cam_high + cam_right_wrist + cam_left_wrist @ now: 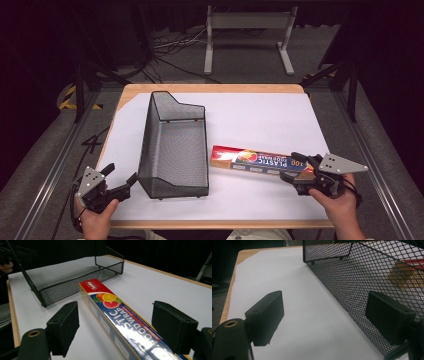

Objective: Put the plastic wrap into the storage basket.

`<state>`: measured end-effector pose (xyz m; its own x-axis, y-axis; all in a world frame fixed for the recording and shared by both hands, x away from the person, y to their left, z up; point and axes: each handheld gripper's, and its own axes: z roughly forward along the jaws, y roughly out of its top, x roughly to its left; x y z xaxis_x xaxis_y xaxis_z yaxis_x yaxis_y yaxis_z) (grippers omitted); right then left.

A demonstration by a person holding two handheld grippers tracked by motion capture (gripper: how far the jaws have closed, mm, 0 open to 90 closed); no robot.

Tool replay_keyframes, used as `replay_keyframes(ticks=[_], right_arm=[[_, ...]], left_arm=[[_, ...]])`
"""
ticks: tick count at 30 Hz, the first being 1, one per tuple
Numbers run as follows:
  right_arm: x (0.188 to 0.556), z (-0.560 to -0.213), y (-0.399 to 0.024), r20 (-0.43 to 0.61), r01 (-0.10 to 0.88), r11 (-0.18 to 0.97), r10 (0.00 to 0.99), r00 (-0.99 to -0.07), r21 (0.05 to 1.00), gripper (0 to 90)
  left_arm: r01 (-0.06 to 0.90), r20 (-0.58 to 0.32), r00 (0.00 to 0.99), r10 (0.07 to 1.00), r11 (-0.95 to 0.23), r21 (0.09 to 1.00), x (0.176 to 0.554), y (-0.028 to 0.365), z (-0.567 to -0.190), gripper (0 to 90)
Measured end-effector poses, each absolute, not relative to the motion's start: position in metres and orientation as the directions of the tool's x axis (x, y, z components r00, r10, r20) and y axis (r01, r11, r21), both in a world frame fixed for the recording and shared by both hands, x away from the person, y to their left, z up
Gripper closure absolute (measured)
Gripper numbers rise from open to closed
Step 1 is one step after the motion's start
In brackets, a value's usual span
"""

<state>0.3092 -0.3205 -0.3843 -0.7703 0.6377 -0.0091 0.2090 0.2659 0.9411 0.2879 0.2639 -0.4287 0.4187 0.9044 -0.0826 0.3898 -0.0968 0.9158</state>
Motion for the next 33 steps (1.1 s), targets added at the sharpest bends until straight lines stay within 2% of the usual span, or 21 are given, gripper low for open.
replay_keyframes(ticks=[7,13,15,17,20,21,22,24,27,31,32,33], right_arm=[[0.316,-0.382,-0.297,0.012,0.208,0.276,0.574,-0.819,0.938,26.1],[0.322,-0.379,-0.272,-0.008,0.168,0.293,0.517,-0.856,0.941,31.6],[0.325,-0.378,-0.262,-0.016,0.162,0.294,0.522,-0.853,0.942,26.8],[0.327,-0.376,-0.251,-0.039,0.156,0.309,0.541,-0.84,0.938,25.8],[0.332,-0.376,-0.241,-0.026,0.168,0.324,0.518,-0.855,0.931,37.3],[0.332,-0.376,-0.241,-0.026,0.168,0.324,0.518,-0.855,0.931,37.3],[0.336,-0.377,-0.236,0.001,0.186,0.331,0.487,-0.873,0.925,49.7],[0.337,-0.377,-0.234,0.009,0.192,0.334,0.48,-0.877,0.923,51.9],[0.341,-0.378,-0.224,0.037,0.231,0.366,0.466,-0.884,0.902,62.5],[0.346,-0.379,-0.213,0.016,0.217,0.407,0.443,-0.896,0.887,64.5],[0.349,-0.381,-0.205,0.004,0.212,0.436,0.43,-0.903,0.875,60.8],[0.349,-0.381,-0.205,0.004,0.212,0.436,0.43,-0.903,0.875,60.8]], left_arm=[[0.394,-0.085,0.423,0.902,-0.099,0.914,0.288,0.264,-0.429,16.1],[0.392,-0.079,0.428,0.901,-0.107,0.914,0.288,0.262,-0.429,16.0],[0.394,-0.081,0.426,0.901,-0.105,0.913,0.289,0.263,-0.429,16.0],[0.396,-0.081,0.426,0.901,-0.105,0.912,0.289,0.263,-0.429,16.0],[0.393,-0.08,0.426,0.901,-0.105,0.914,0.288,0.263,-0.429,16.0],[0.393,-0.08,0.426,0.901,-0.105,0.914,0.288,0.263,-0.429,15.9],[0.392,-0.08,0.426,0.901,-0.105,0.914,0.288,0.263,-0.429,15.9],[0.393,-0.081,0.426,0.901,-0.104,0.914,0.289,0.263,-0.429,15.9],[0.393,-0.081,0.424,0.902,-0.103,0.914,0.289,0.263,-0.43,15.9],[0.395,-0.079,0.425,0.902,-0.106,0.913,0.289,0.264,-0.43,15.8],[0.394,-0.079,0.425,0.902,-0.105,0.913,0.289,0.264,-0.43,15.8],[0.394,-0.079,0.424,0.902,-0.106,0.913,0.289,0.264,-0.43,15.8]])
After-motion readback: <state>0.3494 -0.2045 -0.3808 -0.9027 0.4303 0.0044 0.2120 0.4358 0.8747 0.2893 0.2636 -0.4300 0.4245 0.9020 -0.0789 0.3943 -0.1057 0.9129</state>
